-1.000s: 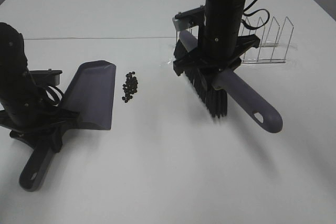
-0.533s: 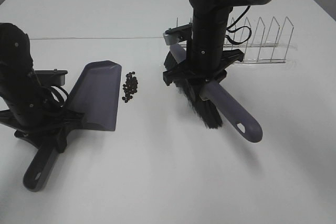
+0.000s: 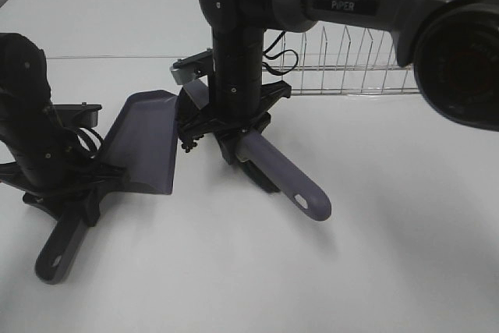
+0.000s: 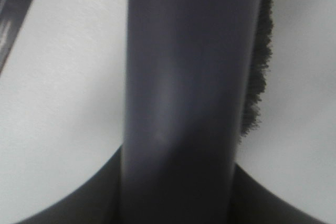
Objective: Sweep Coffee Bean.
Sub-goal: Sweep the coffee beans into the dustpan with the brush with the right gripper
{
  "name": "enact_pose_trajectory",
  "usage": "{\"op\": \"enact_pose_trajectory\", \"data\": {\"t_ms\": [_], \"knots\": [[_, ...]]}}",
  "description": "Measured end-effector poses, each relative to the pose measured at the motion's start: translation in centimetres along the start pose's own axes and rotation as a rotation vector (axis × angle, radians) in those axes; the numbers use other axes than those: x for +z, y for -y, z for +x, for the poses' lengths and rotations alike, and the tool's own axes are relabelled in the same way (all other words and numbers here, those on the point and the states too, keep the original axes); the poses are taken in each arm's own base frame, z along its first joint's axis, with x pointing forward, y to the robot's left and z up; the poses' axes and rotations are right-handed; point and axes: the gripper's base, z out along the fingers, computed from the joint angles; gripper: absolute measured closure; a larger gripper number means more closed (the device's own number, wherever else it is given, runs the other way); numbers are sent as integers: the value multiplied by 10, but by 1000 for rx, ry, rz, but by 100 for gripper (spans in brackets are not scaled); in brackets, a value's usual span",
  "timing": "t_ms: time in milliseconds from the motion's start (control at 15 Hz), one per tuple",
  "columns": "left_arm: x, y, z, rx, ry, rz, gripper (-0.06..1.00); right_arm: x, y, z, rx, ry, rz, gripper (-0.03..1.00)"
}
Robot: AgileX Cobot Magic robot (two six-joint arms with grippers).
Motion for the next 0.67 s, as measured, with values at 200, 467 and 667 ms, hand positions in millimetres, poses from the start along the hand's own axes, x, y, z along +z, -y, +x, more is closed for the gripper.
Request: {"op": "enact_pose_trajectory", "data": {"t_ms": [200,467,667], "knots": [[0,0,0,0,-2,0,59,2,-19,-8,-28,29,-106,63],[0,0,0,0,-2,0,59,-17,-34,-19,-14,104,-210,63],[0,0,0,0,-3,0,59,-39,-34,-30,-21,178,-194,63]]}}
